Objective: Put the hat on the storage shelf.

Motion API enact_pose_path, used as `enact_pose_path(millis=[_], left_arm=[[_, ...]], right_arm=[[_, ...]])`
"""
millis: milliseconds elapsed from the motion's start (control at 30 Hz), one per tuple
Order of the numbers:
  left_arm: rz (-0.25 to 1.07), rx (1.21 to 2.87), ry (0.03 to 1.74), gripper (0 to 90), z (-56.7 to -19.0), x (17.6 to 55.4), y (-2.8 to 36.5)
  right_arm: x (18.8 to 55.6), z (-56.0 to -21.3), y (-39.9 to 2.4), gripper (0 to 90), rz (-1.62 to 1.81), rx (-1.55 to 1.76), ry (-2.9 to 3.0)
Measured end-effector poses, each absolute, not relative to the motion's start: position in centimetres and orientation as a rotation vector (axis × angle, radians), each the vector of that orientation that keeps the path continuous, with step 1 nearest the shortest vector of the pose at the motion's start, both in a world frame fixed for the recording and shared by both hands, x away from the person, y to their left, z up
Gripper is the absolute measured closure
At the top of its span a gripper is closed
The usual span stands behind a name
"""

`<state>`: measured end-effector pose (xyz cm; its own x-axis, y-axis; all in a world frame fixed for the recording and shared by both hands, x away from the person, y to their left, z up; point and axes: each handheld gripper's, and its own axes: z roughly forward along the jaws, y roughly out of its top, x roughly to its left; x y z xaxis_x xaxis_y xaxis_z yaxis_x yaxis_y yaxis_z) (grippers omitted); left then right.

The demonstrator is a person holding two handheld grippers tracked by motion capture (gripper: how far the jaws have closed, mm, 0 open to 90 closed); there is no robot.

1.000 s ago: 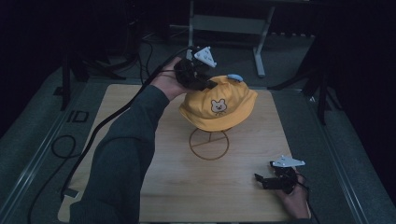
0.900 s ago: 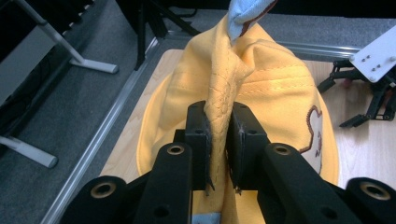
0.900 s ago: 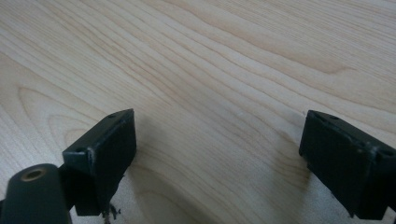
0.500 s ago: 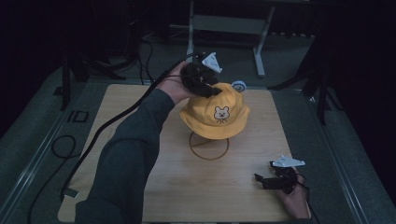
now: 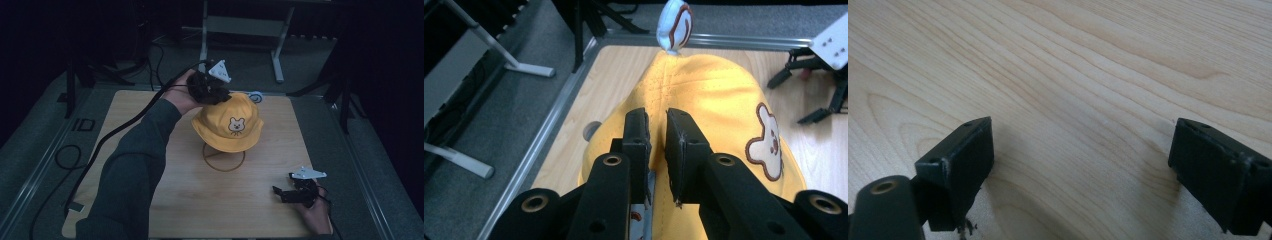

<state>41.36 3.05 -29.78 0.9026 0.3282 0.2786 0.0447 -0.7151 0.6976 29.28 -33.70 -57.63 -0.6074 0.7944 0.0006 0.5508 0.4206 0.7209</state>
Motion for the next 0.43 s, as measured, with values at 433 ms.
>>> enact_pose_path(millis=[433], left_arm=[[0.470,2.260,0.304,53.9,-30.1,40.7,4.6]], right_arm=[[29.3,-57.6,-33.7,10.9,0.994,1.153,2.340]])
